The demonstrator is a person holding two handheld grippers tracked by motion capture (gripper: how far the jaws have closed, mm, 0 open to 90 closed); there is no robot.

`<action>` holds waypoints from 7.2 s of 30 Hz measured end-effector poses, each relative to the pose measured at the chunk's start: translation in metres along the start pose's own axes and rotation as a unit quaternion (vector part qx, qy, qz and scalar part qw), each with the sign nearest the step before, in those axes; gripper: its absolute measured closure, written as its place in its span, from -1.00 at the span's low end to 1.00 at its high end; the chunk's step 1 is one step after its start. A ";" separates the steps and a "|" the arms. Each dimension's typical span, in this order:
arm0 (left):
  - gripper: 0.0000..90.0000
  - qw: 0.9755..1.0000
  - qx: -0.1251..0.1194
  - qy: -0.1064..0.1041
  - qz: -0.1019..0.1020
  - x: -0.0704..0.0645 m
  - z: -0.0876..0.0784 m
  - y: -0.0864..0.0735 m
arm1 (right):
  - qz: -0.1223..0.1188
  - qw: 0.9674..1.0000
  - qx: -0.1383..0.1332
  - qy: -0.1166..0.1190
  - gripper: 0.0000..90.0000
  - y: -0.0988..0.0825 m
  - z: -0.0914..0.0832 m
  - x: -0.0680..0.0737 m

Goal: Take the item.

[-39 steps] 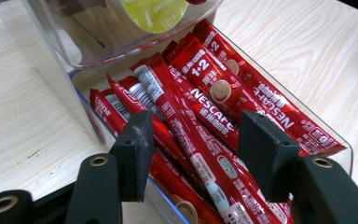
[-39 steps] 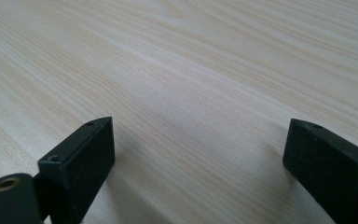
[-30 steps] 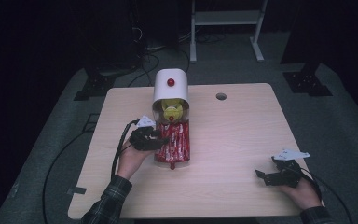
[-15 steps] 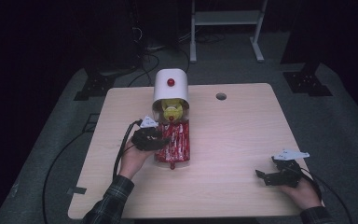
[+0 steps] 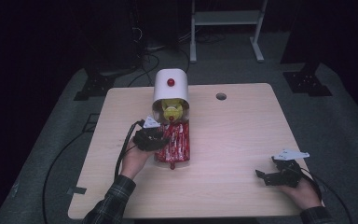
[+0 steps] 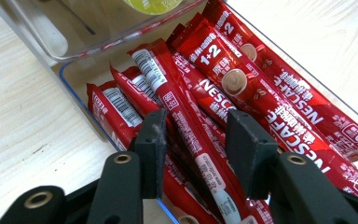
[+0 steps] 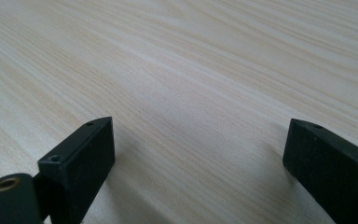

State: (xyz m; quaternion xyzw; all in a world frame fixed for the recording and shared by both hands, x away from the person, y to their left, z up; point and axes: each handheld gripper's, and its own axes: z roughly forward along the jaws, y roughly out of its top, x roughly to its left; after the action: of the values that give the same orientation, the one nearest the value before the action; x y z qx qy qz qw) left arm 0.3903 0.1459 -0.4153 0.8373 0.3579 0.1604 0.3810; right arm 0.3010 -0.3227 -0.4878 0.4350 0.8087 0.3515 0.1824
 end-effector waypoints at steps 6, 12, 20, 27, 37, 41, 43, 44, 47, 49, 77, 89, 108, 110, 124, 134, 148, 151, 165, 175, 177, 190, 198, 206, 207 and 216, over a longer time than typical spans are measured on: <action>0.45 1.000 0.000 0.001 -0.006 0.001 -0.002 0.000 | 0.000 1.000 0.000 0.000 -0.83 0.000 0.000 0.000; 0.62 1.000 -0.004 0.001 -0.013 0.002 -0.004 0.000 | 0.000 1.000 0.000 0.000 -0.83 0.000 0.000 0.000; 0.73 1.000 -0.008 0.003 -0.013 0.004 -0.006 0.000 | 0.000 1.000 0.000 0.000 -0.83 0.000 0.000 0.000; 0.85 1.000 -0.013 0.001 -0.018 0.006 -0.009 0.000 | 0.000 1.000 0.000 0.000 -0.83 0.000 0.000 0.000; 0.86 1.000 -0.017 -0.004 -0.022 0.006 -0.013 0.000 | 0.000 1.000 0.000 0.000 -0.83 0.000 0.000 0.000; 0.86 0.999 -0.022 -0.009 -0.022 0.006 -0.018 0.000 | 0.000 1.000 0.000 0.000 -0.83 0.000 0.000 0.000; 0.86 0.999 -0.025 -0.009 -0.024 0.005 -0.020 0.000 | 0.000 1.000 0.000 0.000 -0.83 0.000 0.000 0.000; 0.86 0.999 -0.025 -0.010 -0.023 0.005 -0.022 0.000 | 0.000 1.000 0.000 0.000 -0.83 0.000 0.000 0.000; 0.86 0.999 -0.027 -0.012 -0.023 0.004 -0.026 -0.001 | 0.000 1.000 0.000 0.000 -0.83 0.000 0.000 0.000; 0.86 0.999 -0.028 -0.013 -0.022 0.004 -0.028 -0.001 | 0.000 1.000 0.000 0.000 -0.83 0.000 0.000 0.000; 0.86 0.998 -0.042 -0.016 -0.039 0.008 -0.050 -0.016 | 0.000 1.000 -0.001 0.000 -0.83 0.000 0.000 0.000; 0.86 0.998 -0.049 -0.011 -0.046 0.011 -0.060 -0.021 | 0.000 1.000 0.000 -0.001 -0.83 0.000 0.000 0.000; 0.86 0.997 -0.051 0.004 -0.061 0.022 -0.075 -0.036 | 0.002 1.000 0.000 -0.001 -0.83 0.000 0.000 0.000; 0.86 0.997 -0.052 0.003 -0.062 0.023 -0.075 -0.038 | 0.002 1.000 0.000 -0.001 -0.83 0.000 0.000 0.000; 0.86 0.997 -0.042 0.009 -0.068 0.032 -0.074 -0.050 | 0.002 1.000 0.000 -0.002 -0.83 0.000 0.000 0.000; 0.85 0.996 -0.028 0.020 -0.079 0.042 -0.068 -0.059 | 0.002 1.000 0.000 -0.002 -0.83 0.000 -0.001 0.000; 0.85 0.995 -0.002 0.036 -0.088 0.050 -0.044 -0.067 | 0.002 1.000 0.000 -0.002 -0.83 0.000 0.000 0.000; 0.85 0.995 0.005 0.037 -0.087 0.051 -0.039 -0.068 | 0.002 1.000 0.000 -0.001 -0.83 0.000 0.000 0.000; 0.85 0.994 0.034 0.042 -0.092 0.053 -0.019 -0.072 | 0.002 1.000 0.000 -0.001 -0.83 0.000 0.000 0.000; 0.83 0.993 0.048 0.046 -0.092 0.053 -0.015 -0.074 | 0.002 1.000 0.000 -0.001 -0.83 0.000 0.000 0.000; 0.82 0.993 0.050 0.046 -0.092 0.053 -0.014 -0.075 | 0.002 1.000 0.000 -0.001 -0.83 0.000 0.000 0.000; 0.50 0.993 0.055 0.050 -0.090 0.053 -0.013 -0.076 | 0.002 1.000 0.000 -0.001 -0.83 0.000 0.000 0.000; 0.15 0.994 0.043 0.050 -0.089 0.055 -0.017 -0.076 | 0.002 1.000 0.000 -0.001 -0.83 0.000 0.000 0.000; -0.29 0.994 0.038 0.052 -0.089 0.056 -0.019 -0.077 | 0.002 1.000 0.000 -0.001 -0.83 0.000 0.000 0.000; -0.31 0.994 0.038 0.052 -0.089 0.056 -0.019 -0.077 | 0.002 1.000 0.000 -0.001 -0.83 0.000 0.000 0.000; -0.64 0.994 0.032 0.057 -0.082 0.054 -0.028 -0.080 | 0.002 1.000 0.000 -0.001 -0.83 0.000 0.000 0.000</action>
State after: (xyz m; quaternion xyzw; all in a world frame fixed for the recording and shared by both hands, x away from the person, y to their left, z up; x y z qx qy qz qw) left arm 0.3740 0.2359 -0.4576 0.8063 0.4516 0.1648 0.3445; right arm 0.3005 -0.3230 -0.4878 0.4369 0.8076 0.3512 0.1830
